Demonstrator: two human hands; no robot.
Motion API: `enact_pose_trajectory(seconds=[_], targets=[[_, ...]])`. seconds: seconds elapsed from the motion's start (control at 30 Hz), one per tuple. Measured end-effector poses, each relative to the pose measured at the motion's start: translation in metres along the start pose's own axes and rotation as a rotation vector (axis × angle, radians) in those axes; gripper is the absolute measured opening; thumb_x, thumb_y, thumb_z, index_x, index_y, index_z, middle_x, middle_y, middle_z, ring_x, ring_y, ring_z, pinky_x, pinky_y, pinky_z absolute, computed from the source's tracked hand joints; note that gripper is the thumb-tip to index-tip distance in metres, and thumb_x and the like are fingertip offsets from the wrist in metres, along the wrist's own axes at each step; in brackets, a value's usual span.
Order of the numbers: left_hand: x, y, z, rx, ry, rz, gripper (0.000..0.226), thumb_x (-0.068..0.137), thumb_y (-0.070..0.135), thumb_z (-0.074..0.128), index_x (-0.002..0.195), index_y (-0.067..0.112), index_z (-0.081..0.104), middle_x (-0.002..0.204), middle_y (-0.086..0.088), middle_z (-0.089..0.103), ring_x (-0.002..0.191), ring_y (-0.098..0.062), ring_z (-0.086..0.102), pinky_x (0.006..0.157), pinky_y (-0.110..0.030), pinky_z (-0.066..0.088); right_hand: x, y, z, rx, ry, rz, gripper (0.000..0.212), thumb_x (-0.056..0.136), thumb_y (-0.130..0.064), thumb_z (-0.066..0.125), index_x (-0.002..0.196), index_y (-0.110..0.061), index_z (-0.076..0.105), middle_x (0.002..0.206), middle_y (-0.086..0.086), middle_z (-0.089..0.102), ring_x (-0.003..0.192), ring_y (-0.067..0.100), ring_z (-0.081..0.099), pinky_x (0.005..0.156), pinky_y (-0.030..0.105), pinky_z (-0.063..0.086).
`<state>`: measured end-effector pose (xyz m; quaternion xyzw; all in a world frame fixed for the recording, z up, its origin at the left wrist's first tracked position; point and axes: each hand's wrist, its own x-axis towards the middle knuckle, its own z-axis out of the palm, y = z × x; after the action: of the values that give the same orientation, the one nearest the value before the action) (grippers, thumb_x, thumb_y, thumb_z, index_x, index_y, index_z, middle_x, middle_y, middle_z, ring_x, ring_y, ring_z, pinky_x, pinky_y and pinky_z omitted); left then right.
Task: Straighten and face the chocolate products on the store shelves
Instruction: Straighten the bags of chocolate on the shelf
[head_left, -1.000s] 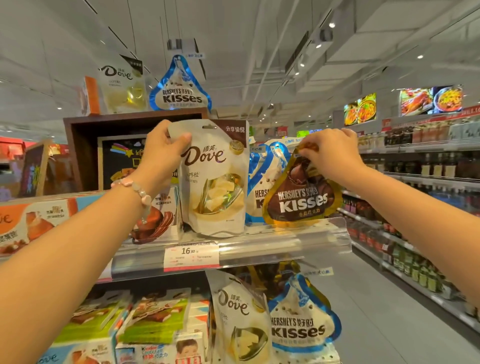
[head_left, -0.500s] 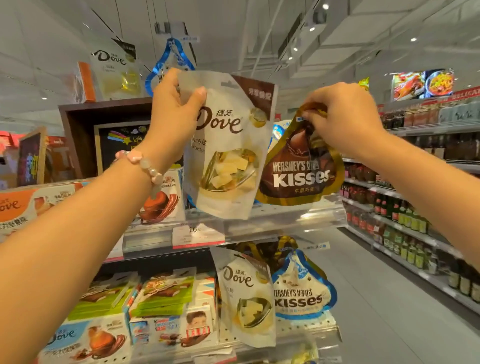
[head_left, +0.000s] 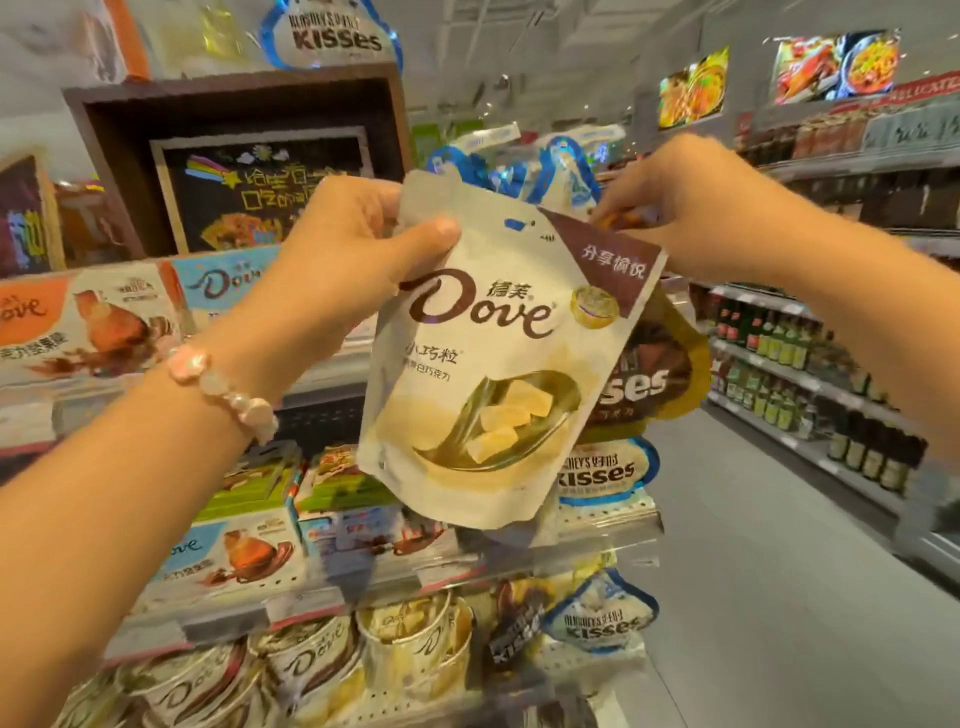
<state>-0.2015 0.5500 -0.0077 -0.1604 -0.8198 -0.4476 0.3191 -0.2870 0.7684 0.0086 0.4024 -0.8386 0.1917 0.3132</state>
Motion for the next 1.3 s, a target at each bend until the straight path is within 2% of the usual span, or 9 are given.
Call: enact_pose_trajectory(seconds=[0.1, 0.27, 0.47, 0.67, 0.77, 0.83, 1.0, 1.17, 1.3], targets=[[-0.016, -0.019, 0.001, 0.032, -0.099, -0.090, 0.020, 0.086, 0.016, 0.063, 0.068, 0.022, 0.070, 0.070, 0.008, 0.071, 0.068, -0.005, 0.064, 0.065, -0.021, 0.052, -0.009, -0.010, 0.015, 0.013, -0.081, 0.002, 0.017, 0.082, -0.013, 0.067, 0.098, -0.010, 0.073, 0.092, 0.007, 0.070, 0.083, 0.017, 0.060, 0.074, 0.023, 0.042], [-0.047, -0.051, 0.015, -0.007, -0.372, -0.164, 0.011, 0.075, 0.022, 0.066, 0.080, 0.017, 0.074, 0.115, 0.014, 0.064, 0.102, 0.001, 0.062, 0.082, -0.020, 0.053, -0.022, -0.023, 0.037, 0.135, -0.210, -0.011, 0.014, 0.080, -0.018, 0.071, 0.094, -0.016, 0.073, 0.070, -0.008, 0.061, 0.062, -0.003, 0.053, 0.057, 0.007, 0.036], [-0.082, -0.070, 0.033, -0.028, -0.488, -0.231, 0.026, 0.082, 0.020, 0.062, 0.092, 0.000, 0.073, 0.093, -0.003, 0.073, 0.085, -0.013, 0.069, 0.073, -0.020, 0.053, -0.042, -0.031, 0.069, 0.315, -0.261, -0.001, 0.010, 0.081, -0.017, 0.070, 0.090, -0.016, 0.074, 0.075, -0.011, 0.066, 0.065, -0.009, 0.055, 0.061, 0.004, 0.039], [-0.096, -0.089, 0.049, -0.001, -0.385, -0.283, 0.029, 0.078, 0.031, 0.062, 0.084, 0.005, 0.075, 0.078, -0.004, 0.074, 0.074, -0.017, 0.071, 0.069, -0.025, 0.057, -0.054, -0.023, 0.094, 0.492, -0.357, -0.049, 0.016, 0.084, -0.019, 0.067, 0.097, -0.013, 0.073, 0.086, -0.004, 0.072, 0.078, 0.002, 0.062, 0.067, 0.012, 0.048], [-0.098, -0.099, 0.051, -0.001, -0.323, -0.321, 0.025, 0.073, 0.034, 0.064, 0.079, 0.014, 0.076, 0.077, -0.001, 0.074, 0.073, -0.016, 0.071, 0.067, -0.021, 0.056, -0.062, -0.005, 0.104, 0.668, -0.391, 0.003, 0.034, 0.093, -0.035, 0.048, 0.103, -0.011, 0.069, 0.100, 0.013, 0.070, 0.091, 0.018, 0.065, 0.081, 0.031, 0.053], [-0.099, -0.104, 0.051, -0.020, -0.286, -0.367, 0.023, 0.071, 0.034, 0.065, 0.079, 0.017, 0.076, 0.079, -0.003, 0.075, 0.076, -0.018, 0.072, 0.069, -0.024, 0.057, -0.069, 0.013, 0.114, 0.839, -0.401, 0.131, 0.035, 0.099, -0.033, 0.035, 0.100, -0.019, 0.067, 0.098, 0.014, 0.070, 0.087, 0.018, 0.068, 0.079, 0.030, 0.054], [-0.104, -0.113, 0.054, -0.013, -0.180, -0.523, 0.030, 0.069, 0.033, 0.065, 0.081, 0.007, 0.074, 0.081, -0.009, 0.074, 0.079, -0.024, 0.072, 0.072, -0.036, 0.059, -0.088, 0.049, 0.174, 0.735, -0.237, 0.405, 0.010, 0.088, -0.009, 0.053, 0.093, -0.013, 0.060, 0.078, -0.003, 0.063, 0.071, 0.011, 0.058, 0.066, 0.026, 0.047], [-0.110, -0.120, 0.060, 0.086, -0.052, -0.655, 0.022, 0.075, 0.024, 0.069, 0.079, 0.003, 0.074, 0.077, -0.009, 0.074, 0.075, -0.026, 0.071, 0.070, -0.041, 0.059, -0.100, 0.053, 0.233, 0.638, -0.207, 0.461, 0.056, 0.077, -0.033, 0.071, 0.125, -0.015, 0.047, 0.110, -0.005, 0.050, 0.101, 0.009, 0.048, 0.081, 0.020, 0.040], [-0.113, -0.119, 0.060, 0.070, -0.046, -0.660, 0.014, 0.078, 0.024, 0.067, 0.077, 0.012, 0.075, 0.077, -0.005, 0.074, 0.074, -0.021, 0.072, 0.061, -0.028, 0.059, -0.087, 0.041, 0.258, 0.790, -0.236, 0.564, 0.046, 0.085, -0.033, 0.065, 0.123, -0.010, 0.055, 0.119, 0.007, 0.062, 0.111, 0.022, 0.056, 0.093, 0.037, 0.047]])
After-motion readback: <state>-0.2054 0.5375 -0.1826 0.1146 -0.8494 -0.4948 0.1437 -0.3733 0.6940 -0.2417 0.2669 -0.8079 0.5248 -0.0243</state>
